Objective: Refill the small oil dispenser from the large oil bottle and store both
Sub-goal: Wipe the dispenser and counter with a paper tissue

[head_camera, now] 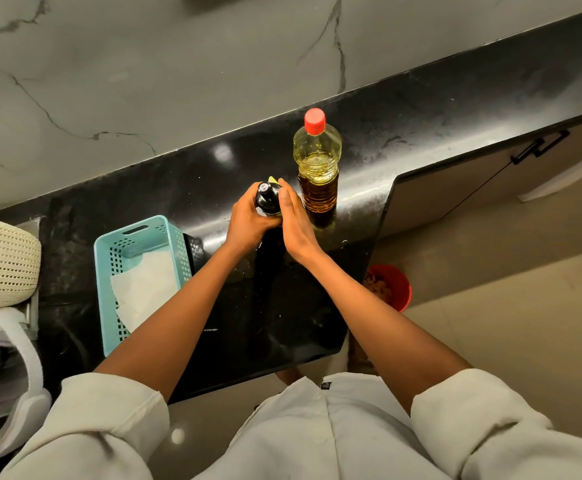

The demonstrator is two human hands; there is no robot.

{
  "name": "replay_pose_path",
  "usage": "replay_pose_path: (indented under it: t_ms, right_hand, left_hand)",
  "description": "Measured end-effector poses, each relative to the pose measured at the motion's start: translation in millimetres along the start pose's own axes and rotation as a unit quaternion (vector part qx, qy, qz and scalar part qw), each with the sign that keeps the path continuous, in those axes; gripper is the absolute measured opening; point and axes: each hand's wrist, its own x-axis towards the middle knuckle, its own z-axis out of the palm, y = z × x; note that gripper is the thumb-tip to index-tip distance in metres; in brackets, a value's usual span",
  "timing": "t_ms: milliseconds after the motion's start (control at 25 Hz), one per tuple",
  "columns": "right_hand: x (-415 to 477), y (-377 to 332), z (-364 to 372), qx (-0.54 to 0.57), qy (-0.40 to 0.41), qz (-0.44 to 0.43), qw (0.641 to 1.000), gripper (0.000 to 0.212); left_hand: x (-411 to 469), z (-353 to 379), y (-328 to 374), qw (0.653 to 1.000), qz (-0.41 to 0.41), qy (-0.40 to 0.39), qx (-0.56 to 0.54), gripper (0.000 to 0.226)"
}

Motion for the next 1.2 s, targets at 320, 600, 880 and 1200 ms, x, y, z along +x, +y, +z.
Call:
replay_pose_path:
  t_ms: [320, 600, 880, 1200]
  right_hand:
    - [8, 5, 5, 0.144, -0.005, 0.113, 0.983, 0.089]
    - [-8, -16, 5, 0.197, 0.003, 0.133, 0.971, 0.062]
    - [-5, -35, -9, 0.166, -0.065, 0.123, 0.976, 0.083]
    - [-36, -45, 7, 0.158, -0.047, 0.028, 0.986, 0.076]
  left_hand:
    - [-12, -13, 20, 0.998, -0.030, 0.044, -0.029, 0.058]
    - [-25, -2, 31, 0.996, -0.047, 0.079, 0.016, 0.072]
    - [-23, -39, 31, 0.998, -0.024, -0.056, 0.003, 0.066]
    - [-38, -25, 38, 0.997, -0.035, 0.075, -0.011, 0.060]
